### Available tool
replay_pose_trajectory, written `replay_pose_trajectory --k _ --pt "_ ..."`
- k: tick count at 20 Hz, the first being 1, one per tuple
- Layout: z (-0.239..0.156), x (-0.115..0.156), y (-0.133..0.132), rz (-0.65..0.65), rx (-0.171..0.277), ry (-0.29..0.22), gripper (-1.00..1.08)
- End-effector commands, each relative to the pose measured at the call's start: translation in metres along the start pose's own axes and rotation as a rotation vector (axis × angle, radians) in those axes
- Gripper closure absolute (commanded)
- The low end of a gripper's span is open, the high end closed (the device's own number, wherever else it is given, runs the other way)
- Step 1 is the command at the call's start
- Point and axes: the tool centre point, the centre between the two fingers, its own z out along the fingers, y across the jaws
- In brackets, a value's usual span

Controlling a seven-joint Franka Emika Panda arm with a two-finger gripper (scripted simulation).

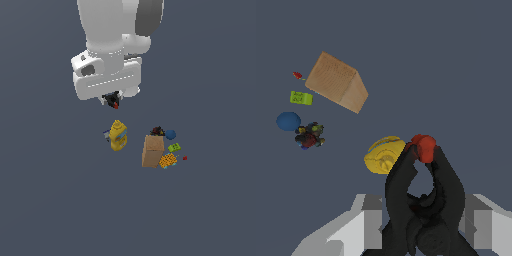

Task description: Pick up a designated object from a clutter of objects.

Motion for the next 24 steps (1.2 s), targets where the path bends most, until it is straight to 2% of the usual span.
replay_pose_trajectory --k 1,13,24 --pt "-0.023 -0.006 -0.013 0.0 0.0 0.0 1.08" --pt "-0.103 -0.023 -0.057 0.0 0.001 0.001 1.08" --pt "-0.121 -0.025 -0.065 0.001 0.001 0.001 1.08"
